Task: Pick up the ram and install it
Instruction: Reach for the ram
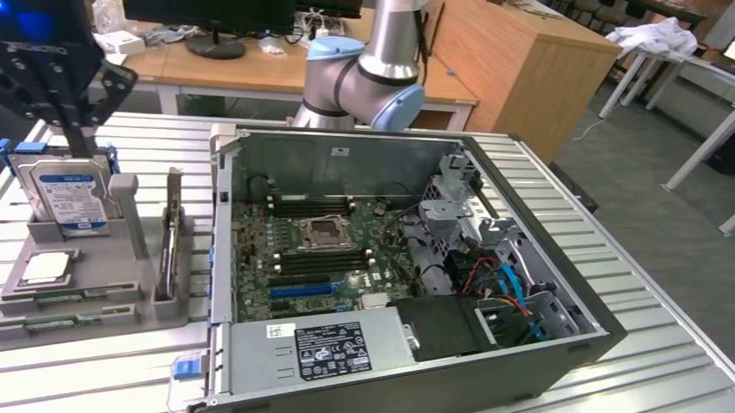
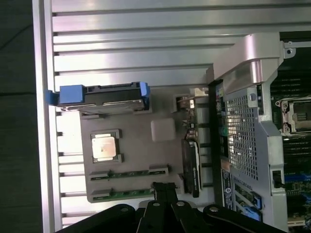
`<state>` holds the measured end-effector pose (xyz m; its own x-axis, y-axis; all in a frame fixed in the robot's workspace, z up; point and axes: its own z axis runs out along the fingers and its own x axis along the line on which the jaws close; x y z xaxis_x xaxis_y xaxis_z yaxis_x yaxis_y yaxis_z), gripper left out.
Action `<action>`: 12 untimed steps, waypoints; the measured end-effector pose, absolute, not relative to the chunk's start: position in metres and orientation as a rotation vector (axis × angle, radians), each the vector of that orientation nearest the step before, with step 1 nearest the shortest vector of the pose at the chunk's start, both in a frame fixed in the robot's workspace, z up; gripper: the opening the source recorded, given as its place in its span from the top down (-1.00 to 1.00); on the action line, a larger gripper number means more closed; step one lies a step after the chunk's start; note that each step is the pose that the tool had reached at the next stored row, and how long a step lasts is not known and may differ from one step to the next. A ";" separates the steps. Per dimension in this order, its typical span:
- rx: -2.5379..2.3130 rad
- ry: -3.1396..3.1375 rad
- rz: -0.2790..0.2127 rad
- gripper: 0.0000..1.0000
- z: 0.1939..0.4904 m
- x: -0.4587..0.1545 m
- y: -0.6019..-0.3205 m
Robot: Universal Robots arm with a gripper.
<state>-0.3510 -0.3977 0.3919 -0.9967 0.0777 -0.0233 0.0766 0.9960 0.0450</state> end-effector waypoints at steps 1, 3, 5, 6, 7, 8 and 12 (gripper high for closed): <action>0.121 3.113 0.069 0.80 0.392 -0.354 -0.398; 0.121 3.113 0.069 0.80 0.392 -0.361 -0.398; 0.121 3.113 0.069 0.80 0.392 -0.367 -0.398; 0.121 3.113 0.069 0.80 0.391 -0.370 -0.398; 0.122 3.113 0.069 0.80 0.391 -0.373 -0.398; 0.122 3.113 0.069 0.80 0.391 -0.374 -0.398; 0.121 3.113 0.069 0.80 0.391 -0.374 -0.398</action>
